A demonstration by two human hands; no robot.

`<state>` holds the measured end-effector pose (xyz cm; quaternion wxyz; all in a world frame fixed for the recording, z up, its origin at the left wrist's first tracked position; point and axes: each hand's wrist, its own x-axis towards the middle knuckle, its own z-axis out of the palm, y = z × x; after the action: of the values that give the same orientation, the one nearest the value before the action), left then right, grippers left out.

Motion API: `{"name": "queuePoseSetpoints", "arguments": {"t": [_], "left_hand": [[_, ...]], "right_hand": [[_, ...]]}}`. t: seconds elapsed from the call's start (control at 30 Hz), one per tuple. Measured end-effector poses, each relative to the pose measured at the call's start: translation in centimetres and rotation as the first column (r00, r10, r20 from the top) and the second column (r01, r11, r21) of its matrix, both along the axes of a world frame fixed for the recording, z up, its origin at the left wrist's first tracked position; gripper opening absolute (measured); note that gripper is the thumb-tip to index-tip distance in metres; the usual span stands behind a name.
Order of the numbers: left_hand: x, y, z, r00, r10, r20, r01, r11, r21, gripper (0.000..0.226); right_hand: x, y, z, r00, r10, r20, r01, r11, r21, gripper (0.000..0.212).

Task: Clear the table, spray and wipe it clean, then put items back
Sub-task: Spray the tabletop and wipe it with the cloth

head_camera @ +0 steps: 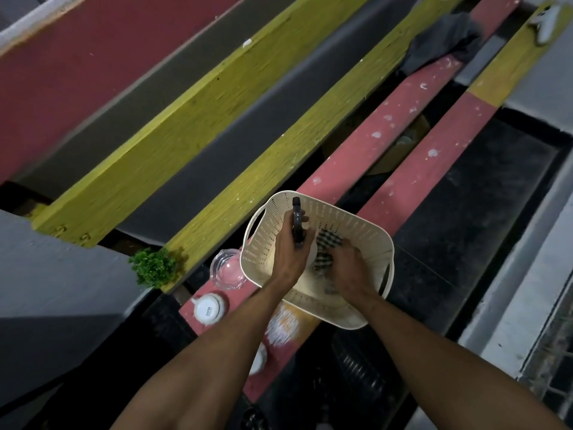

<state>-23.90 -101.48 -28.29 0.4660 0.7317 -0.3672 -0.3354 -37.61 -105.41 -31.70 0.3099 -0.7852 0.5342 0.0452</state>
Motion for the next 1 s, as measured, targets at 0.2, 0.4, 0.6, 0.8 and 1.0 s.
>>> {"name": "queuePoseSetpoints", "arguments": {"t": [0.2,0.4,0.6,0.8,1.0], "left_hand": [[0.2,1.0,2.5,0.998,0.056,-0.018,-0.057,0.997,-0.043,0.030],[0.2,5.4,10.4,0.989,0.146,-0.031,-0.149,0.973,-0.174,0.028],[1.9,15.4,20.4,0.959,0.279,-0.050,-0.282,0.925,-0.255,0.015],[5.6,29.1,27.7,0.861,0.503,-0.073,-0.499,0.809,-0.310,0.011],[12.2,48.0,30.5,0.707,0.704,-0.060,-0.687,0.665,-0.292,0.016]], "right_hand": [[-0.2,0.4,4.3,0.943,-0.196,0.270,0.217,0.975,-0.051,0.030],[-0.2,2.6,13.9,0.795,-0.316,0.518,0.379,0.925,-0.017,0.040],[3.5,9.5,23.1,0.748,-0.310,0.587,0.332,0.940,0.074,0.045],[11.4,21.1,30.4,0.693,-0.157,0.703,0.127,0.987,0.096,0.037],[20.2,37.8,35.2,0.660,0.047,0.750,-0.118,0.992,0.042,0.039]]}}
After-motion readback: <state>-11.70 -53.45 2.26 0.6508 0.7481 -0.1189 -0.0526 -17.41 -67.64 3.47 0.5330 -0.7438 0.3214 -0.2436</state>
